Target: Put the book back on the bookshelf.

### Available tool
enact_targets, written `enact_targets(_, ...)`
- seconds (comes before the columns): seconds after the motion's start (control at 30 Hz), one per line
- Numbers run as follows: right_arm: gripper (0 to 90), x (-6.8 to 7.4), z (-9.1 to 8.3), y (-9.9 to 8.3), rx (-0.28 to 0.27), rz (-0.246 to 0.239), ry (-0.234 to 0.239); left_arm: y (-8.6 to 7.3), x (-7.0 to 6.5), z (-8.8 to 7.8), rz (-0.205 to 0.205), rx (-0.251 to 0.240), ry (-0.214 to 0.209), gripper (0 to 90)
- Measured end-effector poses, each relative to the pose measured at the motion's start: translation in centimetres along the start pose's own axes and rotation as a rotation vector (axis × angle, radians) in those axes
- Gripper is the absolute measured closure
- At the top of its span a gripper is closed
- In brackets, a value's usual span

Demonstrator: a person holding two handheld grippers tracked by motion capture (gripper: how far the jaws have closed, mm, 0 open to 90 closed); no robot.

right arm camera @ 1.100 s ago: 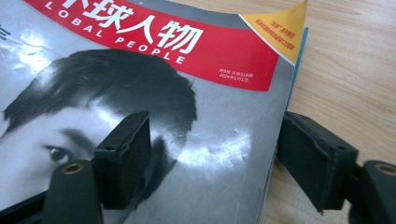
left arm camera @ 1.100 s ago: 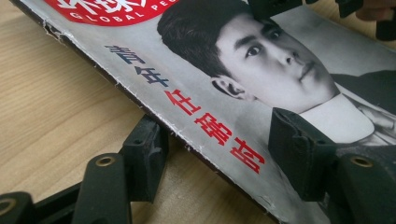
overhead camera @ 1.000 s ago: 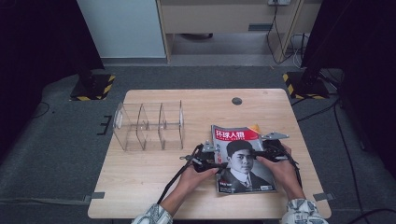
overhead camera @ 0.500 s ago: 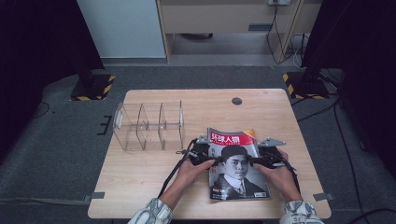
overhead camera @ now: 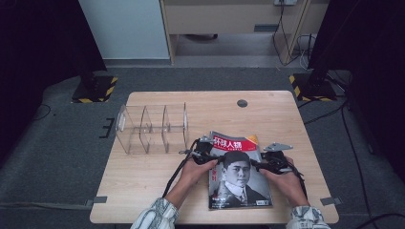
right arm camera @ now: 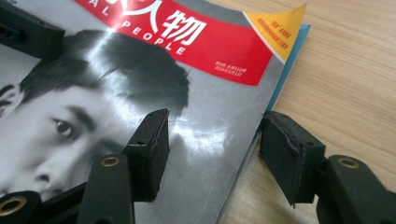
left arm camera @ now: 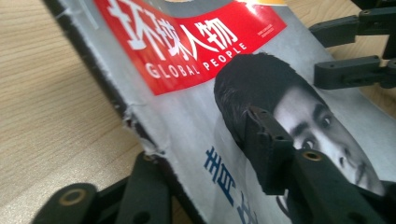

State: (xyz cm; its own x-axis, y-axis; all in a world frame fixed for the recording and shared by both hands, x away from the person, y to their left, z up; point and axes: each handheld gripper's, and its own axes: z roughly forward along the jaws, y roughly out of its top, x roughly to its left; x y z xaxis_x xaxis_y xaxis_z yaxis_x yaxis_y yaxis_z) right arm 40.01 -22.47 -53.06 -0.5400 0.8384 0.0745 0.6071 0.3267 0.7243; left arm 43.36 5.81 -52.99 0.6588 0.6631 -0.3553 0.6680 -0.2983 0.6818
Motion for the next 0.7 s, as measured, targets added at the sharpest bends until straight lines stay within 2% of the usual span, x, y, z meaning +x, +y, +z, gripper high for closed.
enact_targets(0.07, 40.4, -0.1, 0.3, 0.1, -0.022, 0.008, -0.017, 0.1, 0.0, -0.1, -0.007, -0.003, -0.012, 68.1)
enact_targets(0.2, 38.7, -0.3, 0.8, 0.3, -0.035, 0.030, -0.022, 0.3, -0.2, -0.5, -0.012, -0.013, -0.019, 71.1)
enact_targets(0.33, 39.0, -0.2, 1.0, 0.4, -0.036, 0.033, -0.029, 0.7, -0.5, -0.8, 0.013, -0.005, -0.019, 72.5)
enact_targets(0.37, 39.4, -0.2, 1.0, 0.4, -0.040, 0.037, -0.026, 0.9, -0.7, -0.8, 0.031, -0.002, -0.008, 71.6)
enact_targets(0.43, 39.7, -0.2, 1.0, 0.3, -0.041, 0.036, -0.026, 1.0, -0.8, -0.8, 0.035, 0.000, -0.004, 68.5)
enact_targets(0.7, 44.6, 0.0, 0.8, 0.3, -0.036, 0.043, -0.015, 1.7, -0.6, -0.6, 0.009, -0.001, -0.019, 59.9)
